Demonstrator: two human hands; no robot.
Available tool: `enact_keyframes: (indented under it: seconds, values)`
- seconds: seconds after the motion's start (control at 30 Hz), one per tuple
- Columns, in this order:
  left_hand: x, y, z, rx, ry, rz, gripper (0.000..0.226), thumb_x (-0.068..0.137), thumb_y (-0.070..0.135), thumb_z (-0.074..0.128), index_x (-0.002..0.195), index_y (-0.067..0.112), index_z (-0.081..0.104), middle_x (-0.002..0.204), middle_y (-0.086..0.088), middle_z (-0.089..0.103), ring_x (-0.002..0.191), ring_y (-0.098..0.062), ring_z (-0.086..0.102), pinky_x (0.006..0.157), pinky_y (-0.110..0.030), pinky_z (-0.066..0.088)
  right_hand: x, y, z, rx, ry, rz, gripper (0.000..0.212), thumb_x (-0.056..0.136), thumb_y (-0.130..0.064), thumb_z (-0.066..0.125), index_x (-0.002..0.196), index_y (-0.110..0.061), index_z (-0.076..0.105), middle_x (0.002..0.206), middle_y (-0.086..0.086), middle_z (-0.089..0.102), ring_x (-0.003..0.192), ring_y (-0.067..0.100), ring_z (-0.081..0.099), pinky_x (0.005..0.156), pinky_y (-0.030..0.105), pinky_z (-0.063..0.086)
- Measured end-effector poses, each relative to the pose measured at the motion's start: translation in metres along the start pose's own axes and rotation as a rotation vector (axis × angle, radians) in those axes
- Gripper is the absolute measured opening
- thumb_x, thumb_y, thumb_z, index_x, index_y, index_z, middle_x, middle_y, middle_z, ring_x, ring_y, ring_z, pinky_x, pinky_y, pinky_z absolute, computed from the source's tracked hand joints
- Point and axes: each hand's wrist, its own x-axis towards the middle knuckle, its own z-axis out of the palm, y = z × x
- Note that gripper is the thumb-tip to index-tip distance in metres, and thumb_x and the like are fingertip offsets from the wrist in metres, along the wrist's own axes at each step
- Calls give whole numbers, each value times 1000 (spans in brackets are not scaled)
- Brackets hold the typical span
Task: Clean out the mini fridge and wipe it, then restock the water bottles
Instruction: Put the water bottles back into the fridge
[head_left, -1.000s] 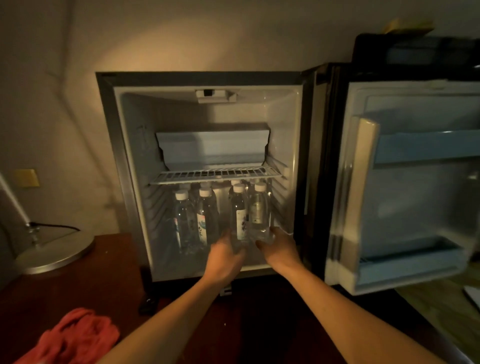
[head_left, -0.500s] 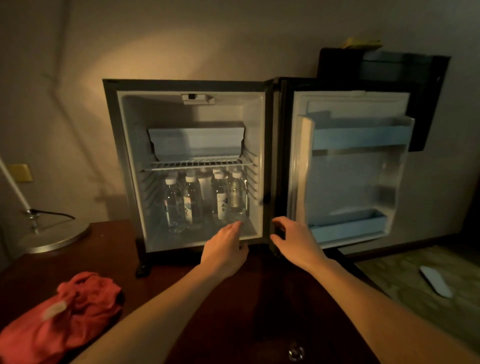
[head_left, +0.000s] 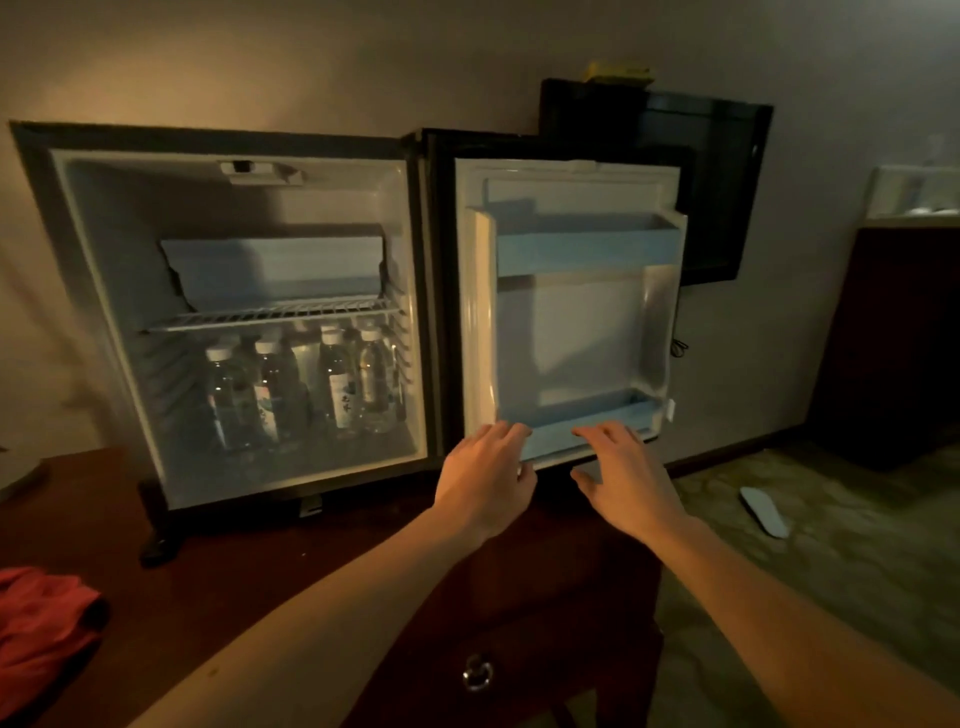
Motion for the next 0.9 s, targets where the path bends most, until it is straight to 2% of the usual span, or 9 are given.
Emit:
enact_keyframes:
  seconds: [0.23,0.4,0.5,0.63,0.77,0.9]
  values:
    - [53,28,50,57,-41,60,43,92,30,53,132,18,51,136,0,51,129,-20,43,108,-33,33,22,62,6,8,-74,37,71,89,-33,67,149,-23,31,149,0,37,139,21,32,105,37,41]
    - [74,33,79,61,-130,-20,50,92,34,53,139,18,45,142,-2,49,133,-23,42,109,-38,34,46,87,18,15,-160,29,78,91,-35,64,154,-24,18,161,0,19,148,22,13,116,39,25]
    - [75,31,89,95,-164,-28,53,93,33,52,142,17,41,143,-3,48,136,-23,39,111,-39,31,53,94,29,-9,-177,-12,80,91,-36,65,155,-24,17,161,0,19,149,23,13,118,40,23]
    - [80,30,93,74,-156,-63,43,95,31,50,135,16,47,136,-4,53,130,-26,42,106,-41,39,48,98,40,-31,-131,-45,83,88,-36,67,154,-24,19,159,0,24,149,24,14,118,44,27]
    - [75,34,90,52,-161,-77,40,95,29,50,134,18,48,136,-4,52,130,-26,43,105,-41,39,36,94,30,-118,-106,-32,81,89,-40,64,153,-29,17,157,-4,24,147,21,16,115,49,28]
    - [55,40,85,113,-152,-45,41,96,27,48,136,19,43,137,-4,49,130,-28,42,109,-41,35,11,86,16,-194,-66,-46,76,87,-43,64,151,-33,24,150,-8,34,142,20,25,113,58,25]
